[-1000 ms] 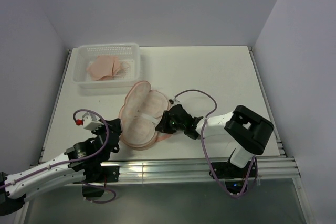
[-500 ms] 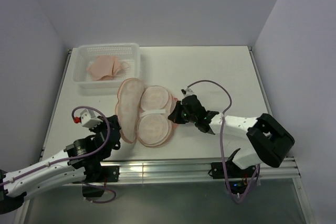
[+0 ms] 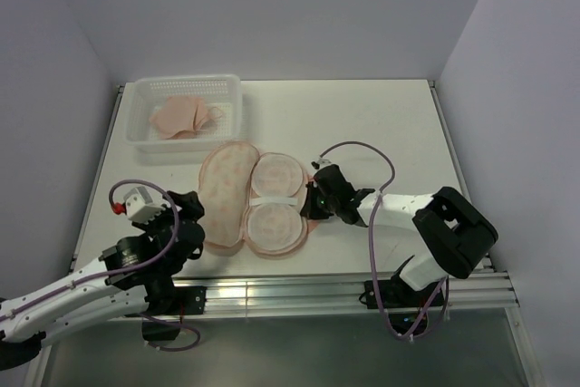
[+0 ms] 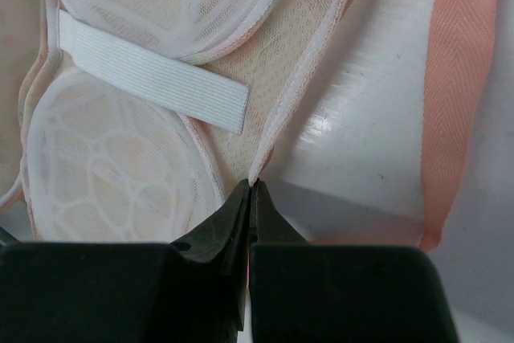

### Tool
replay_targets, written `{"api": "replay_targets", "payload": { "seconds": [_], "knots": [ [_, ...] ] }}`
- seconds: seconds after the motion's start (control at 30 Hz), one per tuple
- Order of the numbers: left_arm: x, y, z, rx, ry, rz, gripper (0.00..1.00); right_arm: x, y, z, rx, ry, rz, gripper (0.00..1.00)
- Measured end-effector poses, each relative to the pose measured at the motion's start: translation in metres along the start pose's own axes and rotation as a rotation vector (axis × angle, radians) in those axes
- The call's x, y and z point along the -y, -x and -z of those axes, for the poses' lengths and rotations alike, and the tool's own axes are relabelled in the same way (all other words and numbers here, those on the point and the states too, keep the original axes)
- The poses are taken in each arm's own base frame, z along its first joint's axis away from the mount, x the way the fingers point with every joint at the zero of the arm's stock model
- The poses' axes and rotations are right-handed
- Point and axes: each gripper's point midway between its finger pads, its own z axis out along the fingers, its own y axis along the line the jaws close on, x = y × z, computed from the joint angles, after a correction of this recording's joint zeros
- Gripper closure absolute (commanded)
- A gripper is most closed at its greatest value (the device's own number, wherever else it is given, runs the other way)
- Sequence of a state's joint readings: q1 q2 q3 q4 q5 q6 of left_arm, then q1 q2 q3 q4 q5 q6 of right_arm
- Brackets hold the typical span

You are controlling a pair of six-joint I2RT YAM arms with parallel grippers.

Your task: Place the bra in the laundry bag and zip it closed

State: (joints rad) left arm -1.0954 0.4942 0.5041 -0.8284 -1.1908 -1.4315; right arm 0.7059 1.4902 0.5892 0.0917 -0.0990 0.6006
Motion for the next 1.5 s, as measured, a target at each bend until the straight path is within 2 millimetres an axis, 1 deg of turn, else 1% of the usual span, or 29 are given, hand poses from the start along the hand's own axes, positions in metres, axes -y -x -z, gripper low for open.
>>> {"api": "replay_targets", "payload": {
  "seconds": [0.1,0.17,0.27,0.33,0.4,0.47,0.53,0.57,0.6,0.63,0.67,0.73,0.77,0.83,0.9,0.97,1.03,1.1,1.2,1.3,1.37,1.43,1.5],
  "knots": [
    [0.022,0.022,0.004,0.032,-0.043,-0.029,0.25,-0.002,0.001,-0.001,-0.002,0.008,0.0,1.0],
    [0.039,0.029,0.005,0.045,-0.078,-0.062,0.27,-0.005,0.003,-0.001,0.001,0.017,0.001,1.0],
    [0.059,0.026,-0.002,0.043,-0.09,-0.149,0.29,-0.008,0.007,0.0,0.008,0.025,0.015,1.0],
    [0.073,0.025,-0.015,0.037,-0.077,-0.201,0.31,-0.009,0.009,0.0,0.006,0.024,0.036,1.0],
    [0.088,0.027,-0.035,0.019,-0.072,-0.222,0.33,-0.01,0.009,0.001,-0.003,0.024,0.061,1.0],
    [0.098,0.037,-0.057,0.01,-0.071,-0.183,0.36,-0.009,0.008,0.002,-0.012,0.022,0.083,1.0],
    [0.106,0.051,-0.083,0.005,-0.077,-0.122,0.37,-0.009,0.007,0.003,-0.021,0.021,0.101,1.0],
    [0.109,0.06,-0.095,0.016,-0.073,-0.099,0.39,-0.009,0.007,0.003,-0.024,0.023,0.108,0.9],
    [0.114,0.064,-0.105,0.01,-0.074,-0.09,0.41,-0.011,0.007,0.004,-0.03,0.029,0.111,0.82],
    [0.122,0.071,-0.117,0.012,-0.078,-0.071,0.43,-0.013,0.008,0.004,-0.03,0.036,0.119,0.74],
    [0.128,0.077,-0.13,0.004,-0.083,-0.057,0.44,-0.016,0.01,0.004,-0.034,0.045,0.123,0.59],
    [0.134,0.088,-0.155,0.001,-0.081,-0.034,0.46,-0.027,0.018,0.004,-0.027,0.072,0.133,0.44],
    [0.134,0.096,-0.17,0.005,-0.066,-0.026,0.45,-0.031,0.021,0.004,-0.022,0.085,0.139,0.36],
    [0.13,0.106,-0.196,0.014,-0.028,-0.021,0.44,-0.035,0.025,0.007,-0.007,0.1,0.146,0.3],
    [0.129,0.109,-0.222,0.007,0.01,-0.038,0.41,-0.037,0.026,0.012,0.006,0.113,0.148,0.27],
    [0.133,0.108,-0.246,-0.005,0.034,-0.067,0.38,-0.041,0.028,0.021,0.03,0.135,0.149,0.27],
    [0.137,0.101,-0.269,-0.022,0.054,-0.102,0.34,-0.046,0.033,0.032,0.067,0.161,0.152,0.27],
    [0.136,0.089,-0.29,-0.054,0.079,-0.151,0.32,-0.052,0.04,0.043,0.111,0.189,0.157,0.27],
    [0.132,0.072,-0.315,-0.101,0.117,-0.214,0.31,-0.059,0.048,0.055,0.159,0.218,0.163,0.27],
    [0.127,0.058,-0.338,-0.129,0.152,-0.27,0.32,-0.06,0.05,0.058,0.176,0.224,0.164,0.27],
    [0.122,0.05,-0.349,-0.145,0.174,-0.304,0.33,-0.06,0.051,0.058,0.18,0.224,0.164,0.28],
    [0.116,0.042,-0.358,-0.16,0.197,-0.336,0.36,-0.058,0.05,0.058,0.183,0.22,0.164,0.28],
    [0.105,0.031,-0.365,-0.181,0.226,-0.375,0.37,-0.056,0.049,0.057,0.184,0.213,0.162,0.29]
  ]
}}
